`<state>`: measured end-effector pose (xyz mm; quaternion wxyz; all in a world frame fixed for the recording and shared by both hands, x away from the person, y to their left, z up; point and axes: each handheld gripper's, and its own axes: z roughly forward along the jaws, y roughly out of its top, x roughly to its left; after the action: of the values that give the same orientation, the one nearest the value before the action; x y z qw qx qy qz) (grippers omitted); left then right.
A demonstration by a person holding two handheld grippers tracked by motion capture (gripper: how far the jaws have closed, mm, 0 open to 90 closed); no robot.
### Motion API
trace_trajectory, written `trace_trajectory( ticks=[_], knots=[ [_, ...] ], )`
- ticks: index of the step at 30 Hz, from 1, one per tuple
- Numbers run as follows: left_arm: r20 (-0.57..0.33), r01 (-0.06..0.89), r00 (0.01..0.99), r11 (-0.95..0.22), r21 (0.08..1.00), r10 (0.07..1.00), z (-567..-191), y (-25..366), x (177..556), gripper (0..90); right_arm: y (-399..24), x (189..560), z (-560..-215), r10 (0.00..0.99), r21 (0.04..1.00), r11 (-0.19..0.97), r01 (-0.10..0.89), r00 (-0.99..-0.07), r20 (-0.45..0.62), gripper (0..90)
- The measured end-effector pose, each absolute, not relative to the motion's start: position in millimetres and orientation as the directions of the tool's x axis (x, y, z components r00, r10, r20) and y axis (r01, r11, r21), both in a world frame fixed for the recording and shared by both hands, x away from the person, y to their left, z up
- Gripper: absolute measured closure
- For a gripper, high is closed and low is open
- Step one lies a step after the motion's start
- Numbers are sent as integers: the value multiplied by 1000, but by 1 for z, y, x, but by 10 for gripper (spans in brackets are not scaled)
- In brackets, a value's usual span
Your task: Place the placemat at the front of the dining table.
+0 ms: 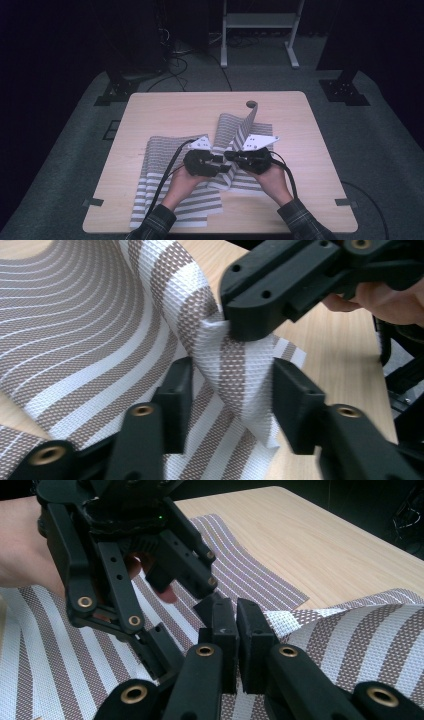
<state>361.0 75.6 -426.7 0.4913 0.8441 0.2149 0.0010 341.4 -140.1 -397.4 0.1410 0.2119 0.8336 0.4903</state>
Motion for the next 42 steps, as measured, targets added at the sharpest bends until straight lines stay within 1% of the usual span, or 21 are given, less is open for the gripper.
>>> trace_trajectory(
  ticks=[4,7,9,11,13,14,19,25,27,31,36,41,42],
  knots=[
    [-213,369,905,-432,823,369,-428,74,361,653,-141,342,-398,493,877,426,221,-870,-20,863],
    [-211,383,898,-450,807,386,-429,72,360,769,-141,342,-400,491,879,421,225,-871,-12,838],
    [-223,398,892,-448,801,394,-429,72,360,832,-141,342,-400,490,879,421,225,-872,-11,806],
    [-226,405,888,-448,797,400,-429,73,361,857,-141,342,-399,490,880,418,224,-872,-11,770],
    [-230,409,885,-443,798,404,-428,74,361,861,-143,341,-398,494,886,408,220,-869,-12,711],
    [-229,410,884,-443,797,407,-428,75,361,861,-144,341,-397,497,888,404,221,-868,-10,702],
    [-234,422,876,-434,796,422,-429,79,361,862,-156,339,-393,531,902,366,227,-847,-3,684],
    [-230,421,873,-427,800,430,-425,83,361,862,-181,340,-394,575,905,321,278,-817,47,654],
    [-231,422,871,-420,803,433,-424,84,361,862,-188,339,-396,594,900,321,295,-803,52,635],
    [-228,420,868,-408,811,440,-421,87,360,863,-202,334,-403,629,890,336,309,-777,33,626],
    [-229,415,868,-391,822,440,-417,90,359,862,-218,330,-410,653,880,332,340,-756,46,603],
    [-223,409,868,-384,828,444,-414,95,359,862,-232,323,-425,678,856,345,385,-733,57,584],
    [-224,409,866,-379,830,446,-414,96,359,862,-236,321,-429,681,842,354,406,-730,66,577]
  ],
)
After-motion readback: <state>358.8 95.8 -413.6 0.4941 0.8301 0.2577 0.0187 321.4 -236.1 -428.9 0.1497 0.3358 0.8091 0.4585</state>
